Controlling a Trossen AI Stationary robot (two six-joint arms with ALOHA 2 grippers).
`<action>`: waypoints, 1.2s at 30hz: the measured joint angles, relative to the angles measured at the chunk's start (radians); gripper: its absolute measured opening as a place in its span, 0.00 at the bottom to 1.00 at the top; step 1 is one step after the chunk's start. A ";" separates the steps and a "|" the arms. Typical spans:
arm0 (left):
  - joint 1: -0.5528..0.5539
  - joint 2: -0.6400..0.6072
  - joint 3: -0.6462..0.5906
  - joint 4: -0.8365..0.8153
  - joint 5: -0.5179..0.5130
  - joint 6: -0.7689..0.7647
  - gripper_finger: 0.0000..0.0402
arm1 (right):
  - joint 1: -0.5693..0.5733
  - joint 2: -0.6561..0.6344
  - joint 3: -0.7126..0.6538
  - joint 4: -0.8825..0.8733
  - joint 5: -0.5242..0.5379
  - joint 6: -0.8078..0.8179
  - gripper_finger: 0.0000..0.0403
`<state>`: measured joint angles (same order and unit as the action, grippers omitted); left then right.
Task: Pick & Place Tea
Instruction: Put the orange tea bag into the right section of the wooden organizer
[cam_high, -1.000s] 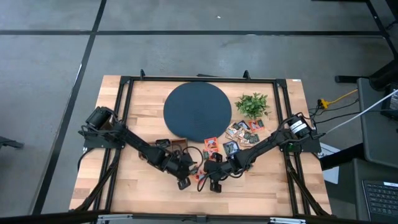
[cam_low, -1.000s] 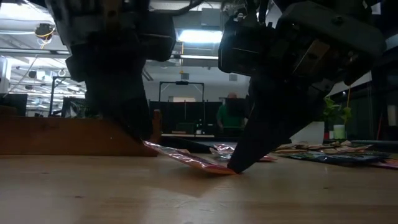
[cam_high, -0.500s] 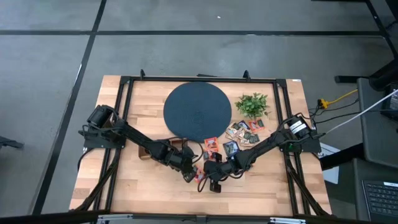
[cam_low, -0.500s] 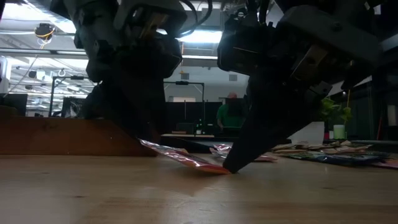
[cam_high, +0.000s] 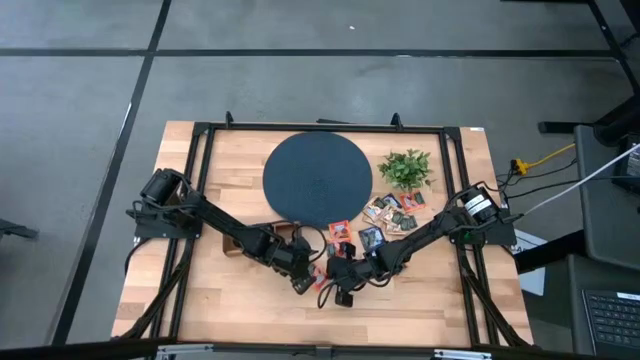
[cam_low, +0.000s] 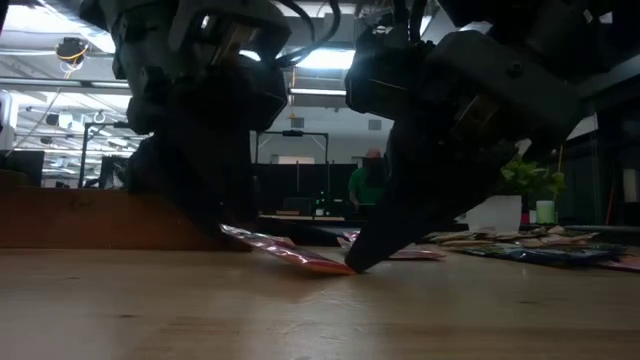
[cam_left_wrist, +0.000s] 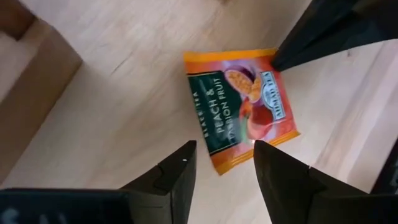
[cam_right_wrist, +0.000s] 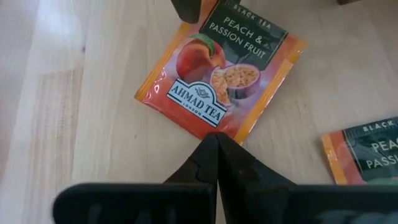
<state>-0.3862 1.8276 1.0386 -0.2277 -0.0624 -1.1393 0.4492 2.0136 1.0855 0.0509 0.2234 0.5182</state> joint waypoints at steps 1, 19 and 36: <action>0.000 0.004 0.000 0.004 0.000 0.000 0.38 | 0.000 0.000 0.000 0.000 0.010 0.000 0.01; 0.000 0.027 -0.002 0.044 0.020 0.046 0.28 | 0.000 0.050 0.005 0.088 -0.008 -0.003 0.01; -0.053 -0.081 -0.002 0.011 -0.043 0.158 0.01 | -0.008 0.040 0.003 0.088 -0.122 0.046 0.24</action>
<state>-0.4392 1.7469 1.0370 -0.2171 -0.1049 -0.9817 0.4409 2.0535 1.0889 0.1391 0.1013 0.5640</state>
